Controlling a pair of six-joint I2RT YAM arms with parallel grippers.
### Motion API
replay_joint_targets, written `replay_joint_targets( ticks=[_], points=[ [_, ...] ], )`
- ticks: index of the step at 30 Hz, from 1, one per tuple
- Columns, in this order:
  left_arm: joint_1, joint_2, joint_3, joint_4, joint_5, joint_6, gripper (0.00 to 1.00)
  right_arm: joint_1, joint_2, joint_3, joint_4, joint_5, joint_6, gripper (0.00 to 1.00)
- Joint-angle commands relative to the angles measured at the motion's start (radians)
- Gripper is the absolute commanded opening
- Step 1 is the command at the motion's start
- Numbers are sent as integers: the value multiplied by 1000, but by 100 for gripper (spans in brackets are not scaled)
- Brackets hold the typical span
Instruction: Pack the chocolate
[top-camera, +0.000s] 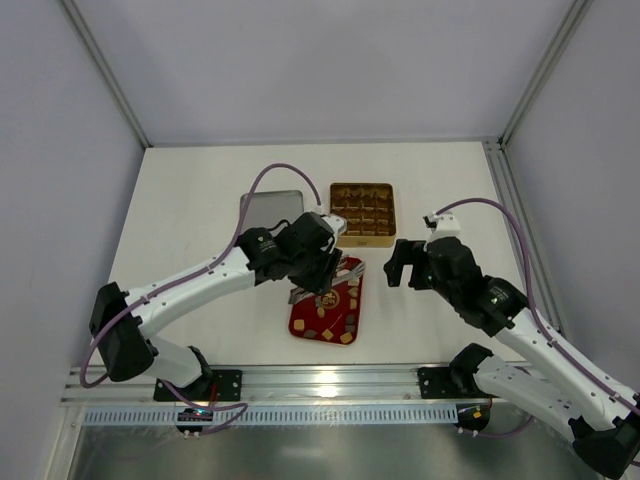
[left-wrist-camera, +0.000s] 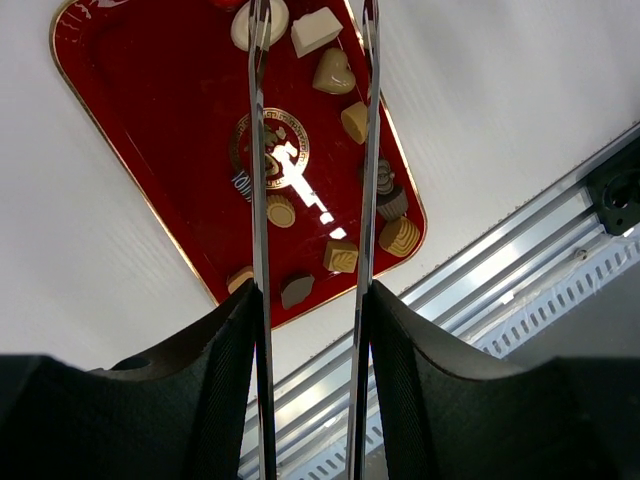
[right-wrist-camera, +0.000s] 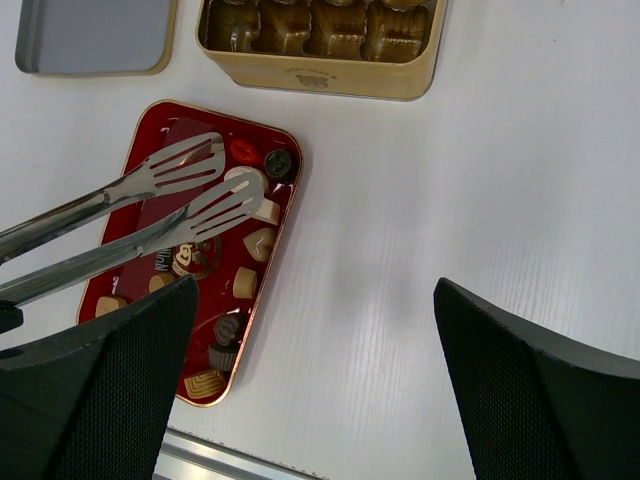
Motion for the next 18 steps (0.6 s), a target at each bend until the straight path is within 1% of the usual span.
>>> replay_joint_targets(
  ticks=[1,8,18],
  points=[
    [-23,22,15,31,-32,-18,46,-2,-12,-4,28,0,13,100],
    [-55,65,32,25,-69,-31,46,-1,-21,-13,31,-1,16,100],
    [-74,105,44,22,-95,-38,46,-1,-30,-24,31,-1,16,100]
  ],
)
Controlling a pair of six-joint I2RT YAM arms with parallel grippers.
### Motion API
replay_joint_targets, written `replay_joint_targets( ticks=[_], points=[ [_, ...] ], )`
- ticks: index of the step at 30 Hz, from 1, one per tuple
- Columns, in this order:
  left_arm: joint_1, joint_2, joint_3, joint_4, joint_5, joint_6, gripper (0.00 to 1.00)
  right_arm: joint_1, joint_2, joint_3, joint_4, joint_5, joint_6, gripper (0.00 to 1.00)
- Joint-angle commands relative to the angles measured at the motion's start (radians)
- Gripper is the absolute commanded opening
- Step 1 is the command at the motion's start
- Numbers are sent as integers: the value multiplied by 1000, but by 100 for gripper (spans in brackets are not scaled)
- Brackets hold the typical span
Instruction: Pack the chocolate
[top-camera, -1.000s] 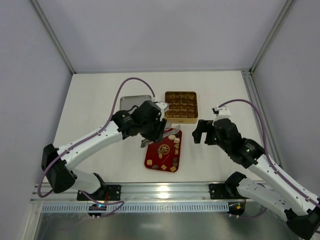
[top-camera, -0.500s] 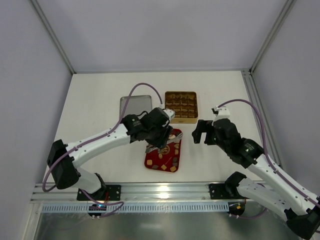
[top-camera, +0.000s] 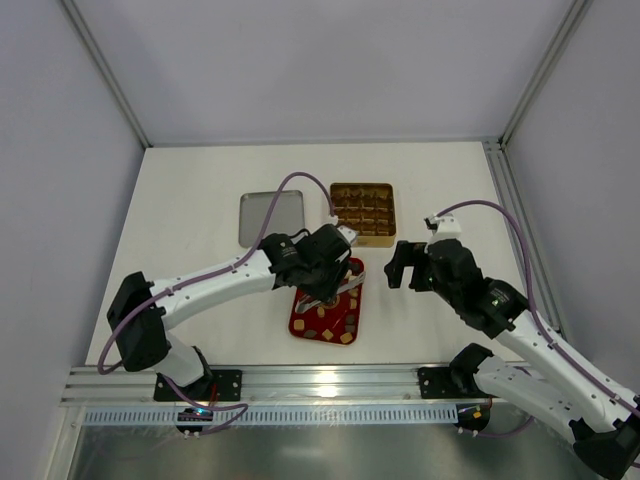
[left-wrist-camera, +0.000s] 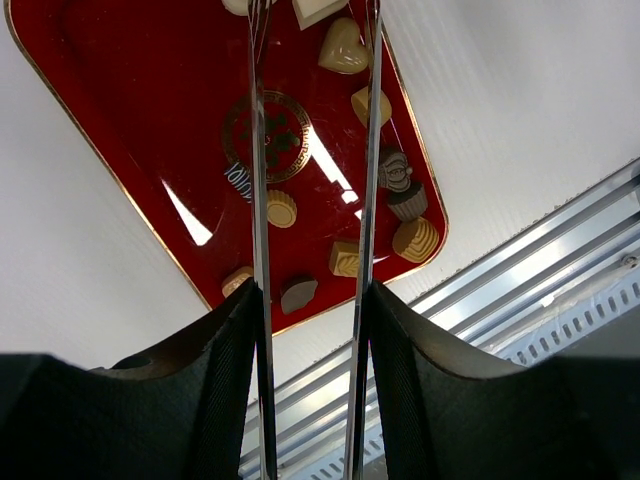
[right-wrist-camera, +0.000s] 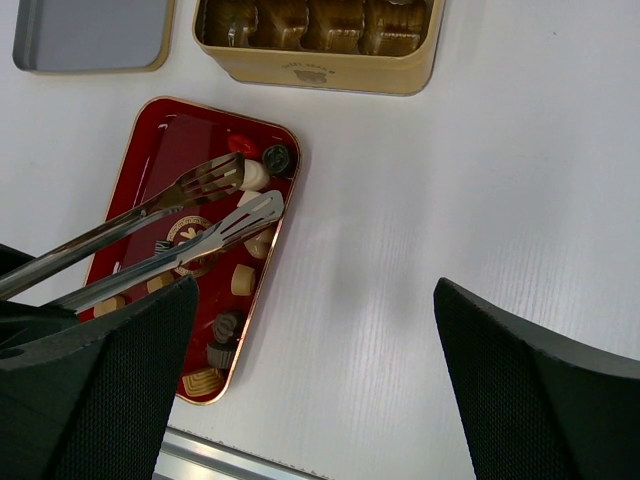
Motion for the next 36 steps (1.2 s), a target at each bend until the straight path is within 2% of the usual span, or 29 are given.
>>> replay_joint_targets(
  ticks=[1,36],
  points=[
    [-8,6,41,19,-29,-8,46,-1,-16,-11,30,0,12,100],
    [-30,38,75,-24,-68,-2,33,-1,-2,-25,53,-8,13,100]
  ],
)
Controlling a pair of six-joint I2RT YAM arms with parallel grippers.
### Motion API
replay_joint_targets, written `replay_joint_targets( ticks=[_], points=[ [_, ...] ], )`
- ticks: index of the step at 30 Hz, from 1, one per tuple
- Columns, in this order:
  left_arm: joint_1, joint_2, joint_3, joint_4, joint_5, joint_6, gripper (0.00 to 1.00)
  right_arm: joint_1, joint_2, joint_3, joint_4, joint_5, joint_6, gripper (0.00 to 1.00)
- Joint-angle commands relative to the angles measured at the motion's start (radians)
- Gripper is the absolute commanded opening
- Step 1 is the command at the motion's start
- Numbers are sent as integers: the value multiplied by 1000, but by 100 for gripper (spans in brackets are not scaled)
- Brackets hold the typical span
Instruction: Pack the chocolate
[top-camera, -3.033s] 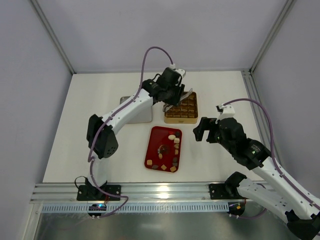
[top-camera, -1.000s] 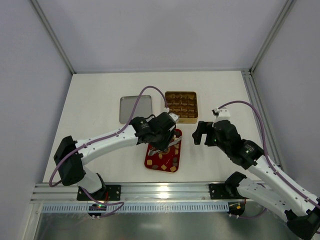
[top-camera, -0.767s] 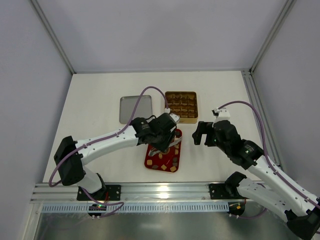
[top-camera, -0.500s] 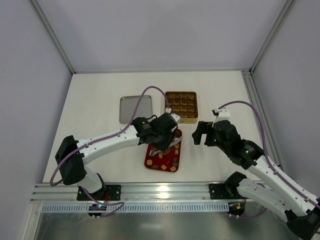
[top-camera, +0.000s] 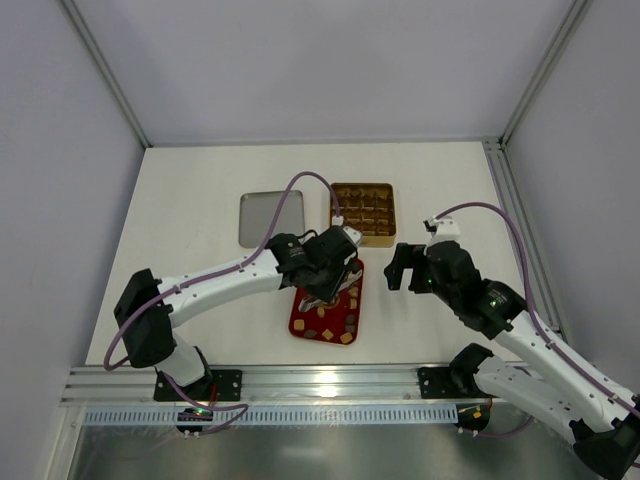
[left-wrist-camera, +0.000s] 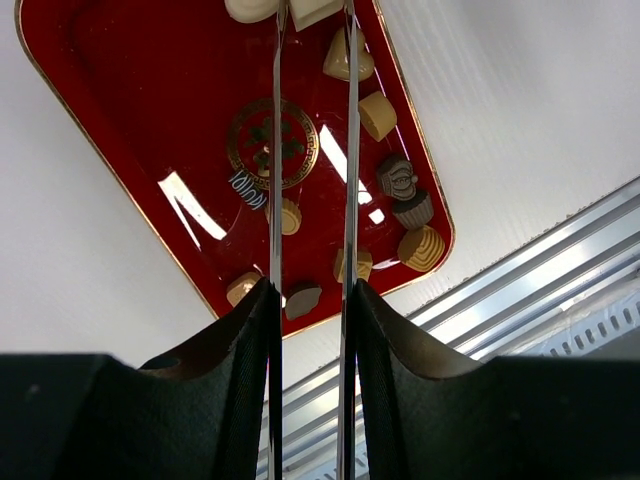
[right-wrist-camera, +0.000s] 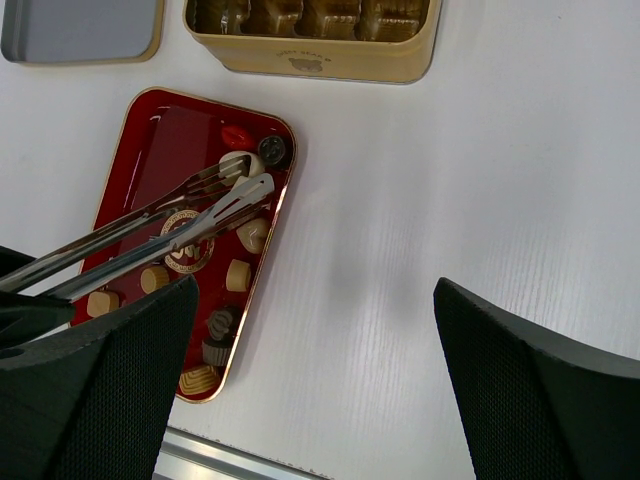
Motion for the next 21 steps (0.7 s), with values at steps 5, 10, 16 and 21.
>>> replay_joint_targets(
  ticks=[5,10,16,21],
  points=[
    [-6,-11,60,-16,-35,3,31,0,1,5,45,0,2,100],
    [-6,-25,86,-31,-52,11,31,0,6,8,47,-1,2,100],
    [-6,-37,100,-48,-71,17,30,0,6,8,44,0,2,100],
    [-6,-51,123,-54,-78,20,31,1,1,15,39,3,1,100]
  ],
)
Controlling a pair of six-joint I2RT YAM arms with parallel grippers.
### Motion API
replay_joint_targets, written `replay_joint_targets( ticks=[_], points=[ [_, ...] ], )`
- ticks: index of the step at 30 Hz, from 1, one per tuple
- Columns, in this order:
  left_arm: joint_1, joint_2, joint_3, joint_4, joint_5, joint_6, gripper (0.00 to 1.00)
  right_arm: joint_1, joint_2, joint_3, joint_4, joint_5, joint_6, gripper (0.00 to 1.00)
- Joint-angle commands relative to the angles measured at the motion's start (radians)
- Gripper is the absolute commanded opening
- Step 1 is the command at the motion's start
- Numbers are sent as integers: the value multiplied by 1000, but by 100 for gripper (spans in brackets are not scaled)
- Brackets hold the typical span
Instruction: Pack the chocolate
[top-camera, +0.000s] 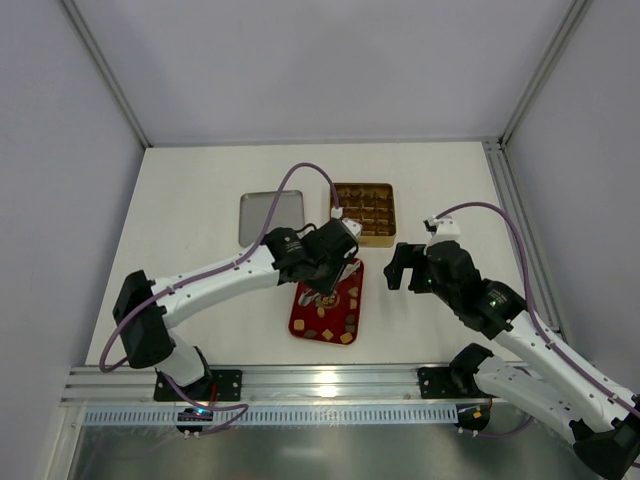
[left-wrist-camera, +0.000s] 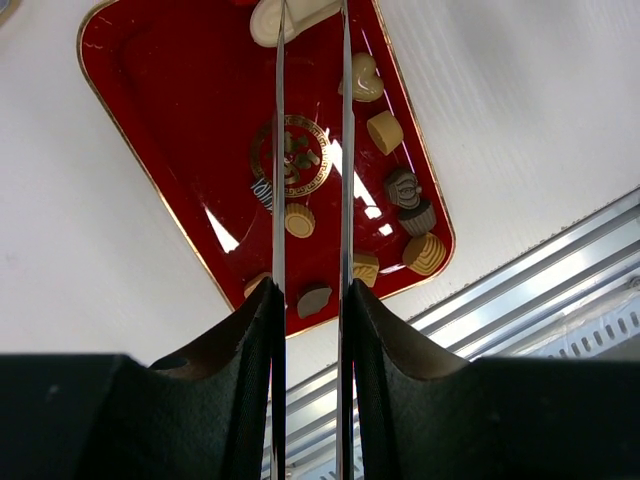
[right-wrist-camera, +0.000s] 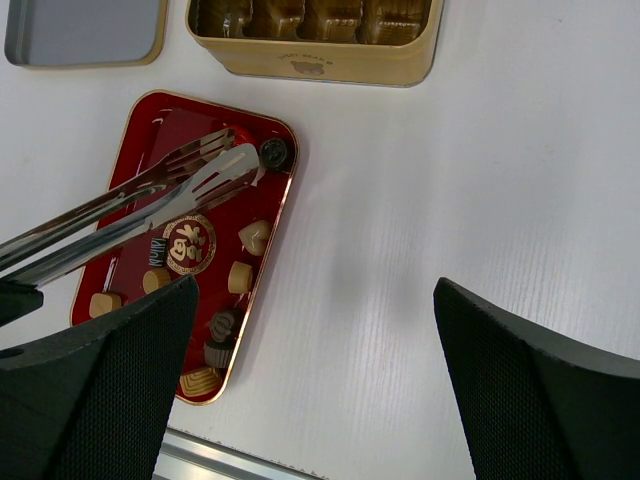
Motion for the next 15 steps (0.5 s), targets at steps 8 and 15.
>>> replay_joint_targets(
  ticks=[8,15],
  points=[
    [13,-21,147,7,-47,33,31,0,-11,43,10,23,-5,100],
    [84,83,302,38,-26,81,31,-1,-37,79,-26,58,-7,100]
  ],
)
